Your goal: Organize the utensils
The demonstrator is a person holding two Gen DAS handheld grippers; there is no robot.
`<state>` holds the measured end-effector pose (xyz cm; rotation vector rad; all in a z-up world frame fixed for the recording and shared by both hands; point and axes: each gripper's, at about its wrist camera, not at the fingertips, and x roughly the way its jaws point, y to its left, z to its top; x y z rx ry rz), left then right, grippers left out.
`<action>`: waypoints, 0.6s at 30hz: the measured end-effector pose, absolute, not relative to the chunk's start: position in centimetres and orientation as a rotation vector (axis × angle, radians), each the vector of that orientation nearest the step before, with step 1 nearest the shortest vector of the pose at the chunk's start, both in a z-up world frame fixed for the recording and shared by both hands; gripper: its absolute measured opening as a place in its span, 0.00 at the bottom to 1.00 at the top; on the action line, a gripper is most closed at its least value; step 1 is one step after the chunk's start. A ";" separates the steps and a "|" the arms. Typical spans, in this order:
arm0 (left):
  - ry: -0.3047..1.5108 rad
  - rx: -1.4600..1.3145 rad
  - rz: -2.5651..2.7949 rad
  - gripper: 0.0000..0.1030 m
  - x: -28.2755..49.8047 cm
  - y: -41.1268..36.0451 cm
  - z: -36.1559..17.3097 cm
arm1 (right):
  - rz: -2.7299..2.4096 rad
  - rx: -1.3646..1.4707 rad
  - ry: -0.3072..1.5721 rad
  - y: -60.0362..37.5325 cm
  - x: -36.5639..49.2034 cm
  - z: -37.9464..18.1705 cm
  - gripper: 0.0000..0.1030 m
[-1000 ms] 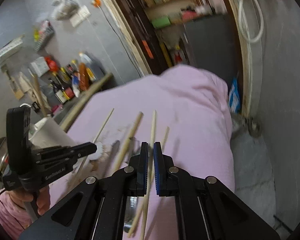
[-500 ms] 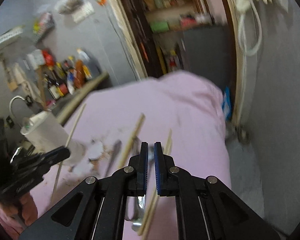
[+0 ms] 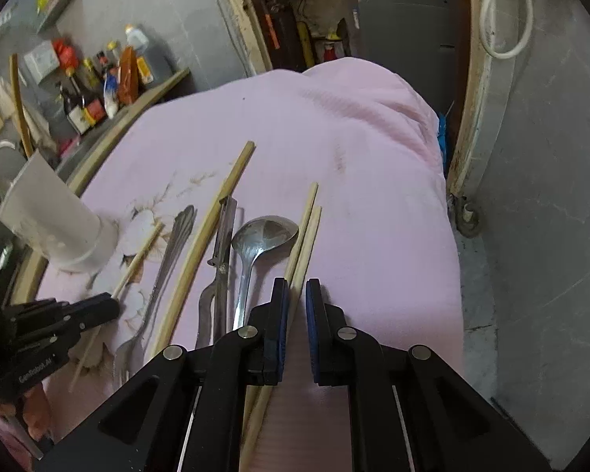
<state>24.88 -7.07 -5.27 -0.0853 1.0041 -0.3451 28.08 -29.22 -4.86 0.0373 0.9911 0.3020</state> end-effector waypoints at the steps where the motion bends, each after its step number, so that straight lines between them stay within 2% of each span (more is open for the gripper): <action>1: 1.006 -0.084 -0.349 0.03 25.0 -6.6 -5.4 | 0.299 0.030 0.999 -29.1 28.3 -4.8 0.08; 11: 1.107 0.051 -0.401 0.04 26.1 -7.6 -5.4 | 0.266 -0.076 1.048 -27.4 30.0 -5.5 0.09; 15: 1.119 0.030 -0.409 0.03 26.4 -7.3 -5.5 | 0.281 0.020 1.045 -28.5 29.8 -5.4 0.03; 18: 1.071 -0.020 -0.423 0.02 25.5 -6.8 -5.6 | 0.298 0.107 1.001 -29.7 28.9 -5.3 0.03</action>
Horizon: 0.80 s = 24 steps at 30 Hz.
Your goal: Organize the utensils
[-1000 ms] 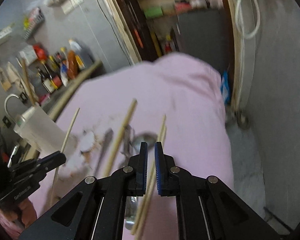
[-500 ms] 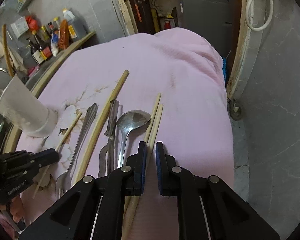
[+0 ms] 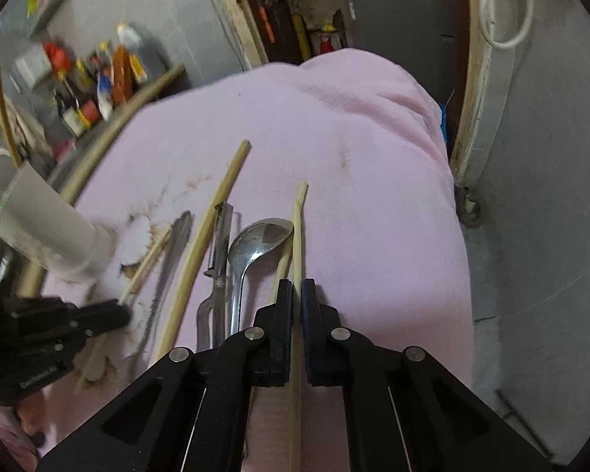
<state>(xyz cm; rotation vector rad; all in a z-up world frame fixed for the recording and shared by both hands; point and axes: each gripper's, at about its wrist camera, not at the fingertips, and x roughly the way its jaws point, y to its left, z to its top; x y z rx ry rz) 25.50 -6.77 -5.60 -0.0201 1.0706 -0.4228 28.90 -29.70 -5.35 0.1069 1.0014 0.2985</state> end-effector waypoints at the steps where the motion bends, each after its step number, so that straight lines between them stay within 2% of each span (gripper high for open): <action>1: 1.049 -0.034 -0.430 0.02 24.9 -6.6 -5.6 | 0.304 0.135 0.971 -30.2 28.3 -5.3 0.03; 8: 0.841 -0.053 -0.466 0.02 20.7 -5.9 -3.5 | 0.324 0.180 0.795 -30.6 24.3 -3.3 0.03; 17: 0.457 -0.116 -0.433 0.02 17.2 -4.5 1.4 | 0.439 0.164 0.348 -26.8 19.8 2.5 0.03; 24: 0.171 -0.144 -0.322 0.02 15.9 -1.2 6.2 | 0.560 0.125 0.074 -21.1 18.5 6.8 0.03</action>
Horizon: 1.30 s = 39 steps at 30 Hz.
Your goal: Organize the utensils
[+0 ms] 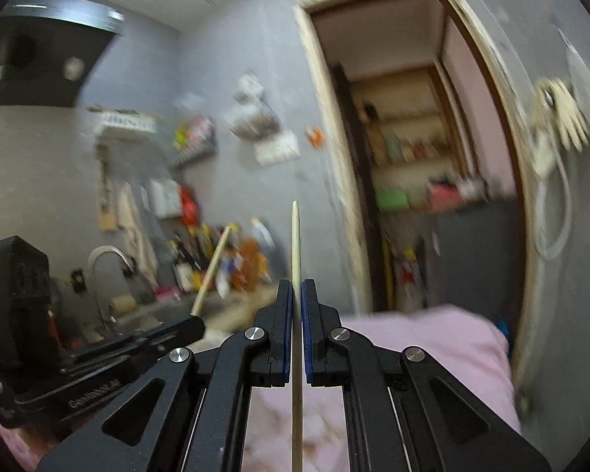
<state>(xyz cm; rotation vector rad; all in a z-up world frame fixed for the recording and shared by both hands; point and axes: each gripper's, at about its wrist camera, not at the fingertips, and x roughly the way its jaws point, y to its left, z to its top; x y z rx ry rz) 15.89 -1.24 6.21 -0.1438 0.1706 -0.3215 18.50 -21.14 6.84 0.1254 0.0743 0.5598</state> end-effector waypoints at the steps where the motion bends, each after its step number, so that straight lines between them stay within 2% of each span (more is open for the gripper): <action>1: 0.142 -0.152 -0.302 0.02 16.0 -0.6 6.9 | 0.579 0.128 0.046 -20.6 18.4 7.5 0.03; 5: 0.050 -0.218 -0.241 0.02 16.1 3.8 9.6 | 0.655 0.180 -0.047 -18.1 19.1 9.3 0.03; 10: 0.024 -0.314 -0.149 0.02 18.2 9.3 11.0 | 0.679 0.255 -0.120 -15.1 21.5 10.4 0.03; 18: 0.026 -0.438 0.010 0.02 22.4 16.0 9.3 | 0.601 0.229 -0.172 -10.6 23.6 8.8 0.03; 25: 0.025 -0.459 0.075 0.02 23.0 16.3 6.8 | 0.525 0.174 -0.182 -9.1 24.4 6.5 0.03; 39: 0.046 -0.368 0.071 0.02 22.4 12.8 4.5 | 0.524 0.105 -0.069 -8.5 25.2 3.6 0.03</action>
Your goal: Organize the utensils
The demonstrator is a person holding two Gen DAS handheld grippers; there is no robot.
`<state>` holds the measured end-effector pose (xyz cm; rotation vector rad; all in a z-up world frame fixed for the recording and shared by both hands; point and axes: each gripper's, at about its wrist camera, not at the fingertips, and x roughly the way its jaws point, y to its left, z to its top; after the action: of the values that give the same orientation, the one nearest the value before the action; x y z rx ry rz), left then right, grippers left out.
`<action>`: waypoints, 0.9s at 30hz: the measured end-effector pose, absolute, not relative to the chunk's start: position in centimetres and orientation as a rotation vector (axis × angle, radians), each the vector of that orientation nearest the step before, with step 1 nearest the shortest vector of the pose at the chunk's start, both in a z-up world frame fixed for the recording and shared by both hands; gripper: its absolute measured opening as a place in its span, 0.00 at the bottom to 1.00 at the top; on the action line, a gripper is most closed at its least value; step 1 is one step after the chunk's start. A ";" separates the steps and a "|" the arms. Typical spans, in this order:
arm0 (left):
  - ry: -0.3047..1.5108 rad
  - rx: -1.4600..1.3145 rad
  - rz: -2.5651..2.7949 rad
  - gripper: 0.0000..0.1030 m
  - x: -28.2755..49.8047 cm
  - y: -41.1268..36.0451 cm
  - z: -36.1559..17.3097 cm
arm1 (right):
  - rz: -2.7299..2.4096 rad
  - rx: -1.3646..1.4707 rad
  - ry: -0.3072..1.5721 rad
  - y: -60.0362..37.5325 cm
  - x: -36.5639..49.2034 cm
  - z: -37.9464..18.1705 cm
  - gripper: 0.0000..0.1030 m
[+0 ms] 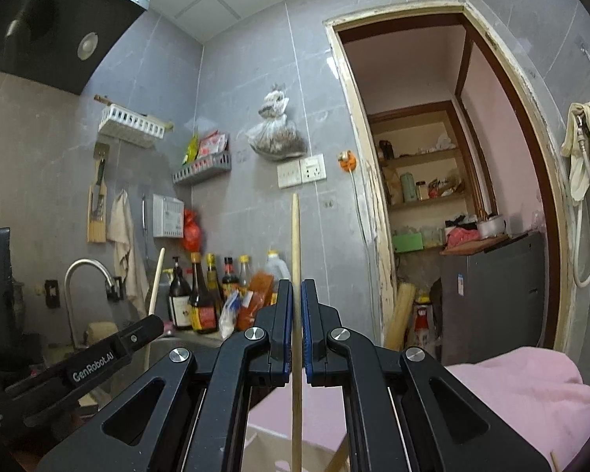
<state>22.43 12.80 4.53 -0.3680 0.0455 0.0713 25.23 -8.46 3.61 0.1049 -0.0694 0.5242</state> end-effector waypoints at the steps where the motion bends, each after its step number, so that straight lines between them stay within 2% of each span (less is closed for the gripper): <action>1: 0.055 -0.360 0.067 0.02 22.4 12.6 4.4 | 0.528 0.104 -0.056 -8.5 25.3 3.5 0.03; 5: 0.099 -0.330 0.048 0.03 22.3 11.8 3.9 | 0.535 0.106 -0.005 -9.0 25.4 3.3 0.04; 7: 0.122 -0.329 0.033 0.07 22.2 11.7 3.8 | 0.545 0.104 0.017 -9.3 25.2 3.5 0.04; 9: 0.126 -0.345 0.019 0.15 21.8 11.7 3.7 | 0.562 0.097 0.033 -9.5 24.8 3.8 0.05; 14: 0.122 -0.360 -0.014 0.24 20.7 11.5 4.3 | 0.583 0.065 0.033 -10.3 23.4 4.8 0.07; 16: 0.116 -0.356 -0.026 0.30 20.1 11.2 4.8 | 0.580 0.066 0.024 -11.0 22.8 5.2 0.09; 17: 0.112 -0.357 -0.033 0.36 19.8 11.1 5.1 | 0.577 0.068 0.020 -11.5 22.5 5.5 0.12; 20: 0.105 -0.351 -0.054 0.38 19.1 10.4 6.0 | 0.562 0.071 0.008 -13.2 21.7 6.2 0.22; 22: 0.105 -0.327 -0.064 0.44 18.6 9.6 6.6 | 0.549 0.063 0.004 -14.3 21.1 6.6 0.23; 27: 0.112 -0.281 -0.127 0.66 17.6 7.1 7.6 | 0.511 0.051 0.000 -17.9 19.6 7.2 0.49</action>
<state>17.61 7.10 7.55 -0.2805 0.1121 -0.1275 19.57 -17.95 7.15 0.0508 0.0002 0.5109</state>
